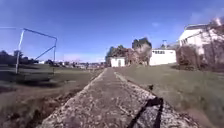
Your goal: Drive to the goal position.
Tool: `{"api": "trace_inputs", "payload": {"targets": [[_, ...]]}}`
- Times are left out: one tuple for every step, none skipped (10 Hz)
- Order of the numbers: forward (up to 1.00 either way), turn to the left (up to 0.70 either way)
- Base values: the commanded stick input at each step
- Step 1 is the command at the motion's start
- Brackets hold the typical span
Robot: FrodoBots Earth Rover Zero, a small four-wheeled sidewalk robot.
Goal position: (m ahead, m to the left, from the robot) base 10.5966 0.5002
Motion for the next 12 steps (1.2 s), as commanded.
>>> {"api": "trace_inputs", "payload": {"targets": [[1.0,-0.2],[1.0,-0.04],[1.0,0.0],[1.0,0.0],[1.0,0.0],[1.0,0.0],[1.0,0.0],[1.0,0.0],[1.0,0.0],[1.0,0.0],[1.0,0.0],[1.0,0.11]]}}
